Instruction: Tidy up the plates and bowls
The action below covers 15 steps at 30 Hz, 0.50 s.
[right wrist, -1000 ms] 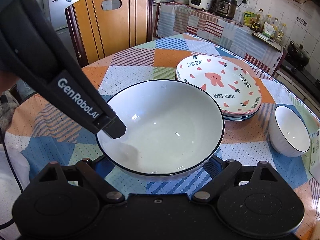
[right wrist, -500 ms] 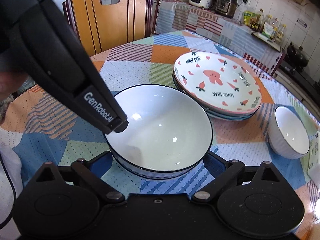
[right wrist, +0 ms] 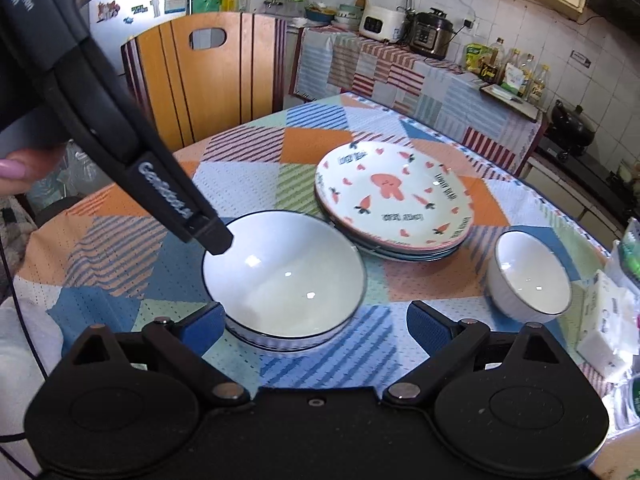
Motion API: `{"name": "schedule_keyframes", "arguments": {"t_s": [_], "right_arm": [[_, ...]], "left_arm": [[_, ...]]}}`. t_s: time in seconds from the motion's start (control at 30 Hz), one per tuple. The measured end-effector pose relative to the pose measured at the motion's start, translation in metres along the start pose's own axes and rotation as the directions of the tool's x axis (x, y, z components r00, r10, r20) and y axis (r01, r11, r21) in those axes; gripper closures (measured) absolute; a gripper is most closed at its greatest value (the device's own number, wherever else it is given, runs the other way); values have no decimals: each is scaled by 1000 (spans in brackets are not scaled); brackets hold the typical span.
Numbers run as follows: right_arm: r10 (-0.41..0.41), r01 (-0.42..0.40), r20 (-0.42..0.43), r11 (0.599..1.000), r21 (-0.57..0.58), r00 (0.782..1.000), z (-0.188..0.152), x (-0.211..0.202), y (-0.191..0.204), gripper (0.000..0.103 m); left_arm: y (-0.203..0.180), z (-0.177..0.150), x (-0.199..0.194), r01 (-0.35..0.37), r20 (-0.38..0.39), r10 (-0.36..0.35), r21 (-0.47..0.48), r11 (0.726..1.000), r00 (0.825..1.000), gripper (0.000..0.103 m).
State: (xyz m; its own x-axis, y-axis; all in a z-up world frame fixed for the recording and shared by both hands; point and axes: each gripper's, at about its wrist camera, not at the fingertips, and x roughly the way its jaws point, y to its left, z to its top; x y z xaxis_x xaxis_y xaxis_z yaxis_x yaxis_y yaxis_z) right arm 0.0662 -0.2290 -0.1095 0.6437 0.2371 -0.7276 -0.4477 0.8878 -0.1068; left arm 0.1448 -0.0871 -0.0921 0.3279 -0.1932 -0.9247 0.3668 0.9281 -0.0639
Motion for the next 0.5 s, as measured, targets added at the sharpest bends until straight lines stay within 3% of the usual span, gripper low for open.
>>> {"name": "schedule_keyframes", "arguments": {"t_s": [0.5], "right_arm": [[-114, 103, 62, 982, 158, 992, 2, -30, -82, 4]], "left_arm": [[-41, 29, -26, 28, 54, -33, 82, 996, 998, 73]]}}
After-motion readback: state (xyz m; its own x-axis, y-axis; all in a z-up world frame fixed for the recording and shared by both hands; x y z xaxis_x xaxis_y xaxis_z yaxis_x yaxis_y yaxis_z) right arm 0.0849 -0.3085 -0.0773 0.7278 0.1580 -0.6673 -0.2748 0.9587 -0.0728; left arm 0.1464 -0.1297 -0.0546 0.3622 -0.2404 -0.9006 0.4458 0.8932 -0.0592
